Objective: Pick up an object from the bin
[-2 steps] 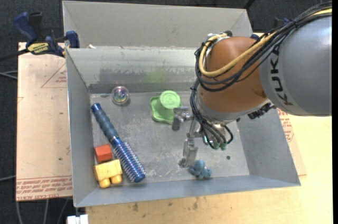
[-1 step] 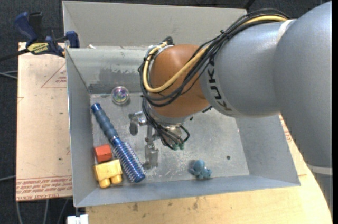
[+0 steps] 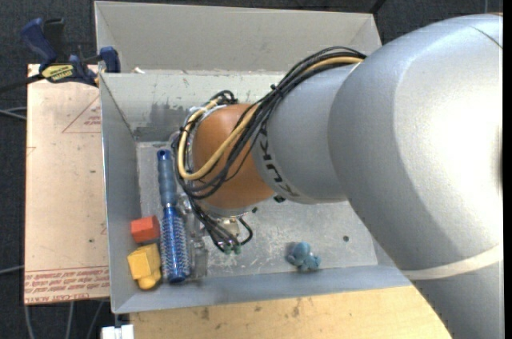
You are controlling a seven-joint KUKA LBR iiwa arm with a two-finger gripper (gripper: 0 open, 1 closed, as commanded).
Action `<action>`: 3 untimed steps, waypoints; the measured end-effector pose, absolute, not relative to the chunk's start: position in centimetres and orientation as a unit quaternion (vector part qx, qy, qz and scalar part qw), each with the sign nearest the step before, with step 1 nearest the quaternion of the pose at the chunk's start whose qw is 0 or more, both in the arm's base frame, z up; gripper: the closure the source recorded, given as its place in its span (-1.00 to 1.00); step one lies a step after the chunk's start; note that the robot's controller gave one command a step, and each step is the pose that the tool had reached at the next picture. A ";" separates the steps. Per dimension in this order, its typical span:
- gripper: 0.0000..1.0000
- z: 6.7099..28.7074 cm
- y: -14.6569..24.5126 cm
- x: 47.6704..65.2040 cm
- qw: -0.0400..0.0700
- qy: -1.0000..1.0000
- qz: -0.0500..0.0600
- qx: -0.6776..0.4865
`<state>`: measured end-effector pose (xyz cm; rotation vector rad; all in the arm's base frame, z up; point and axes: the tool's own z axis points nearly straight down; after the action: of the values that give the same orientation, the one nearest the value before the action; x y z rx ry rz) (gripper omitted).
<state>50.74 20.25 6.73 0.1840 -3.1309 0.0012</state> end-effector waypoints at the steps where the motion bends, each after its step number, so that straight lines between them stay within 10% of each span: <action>1: -1.00 7.3 20.3 48.8 -0.012 -0.970 0.000 0.242; 2: -1.00 11.0 12.1 52.4 -0.004 -0.981 0.001 0.196; 3: -1.00 11.6 22.6 51.8 -0.002 -0.953 -0.002 0.302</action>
Offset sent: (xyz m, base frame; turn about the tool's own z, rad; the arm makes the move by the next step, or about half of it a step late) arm -0.0269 0.0005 0.0027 -0.3792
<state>51.76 22.63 11.63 0.9498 -2.9977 -0.0055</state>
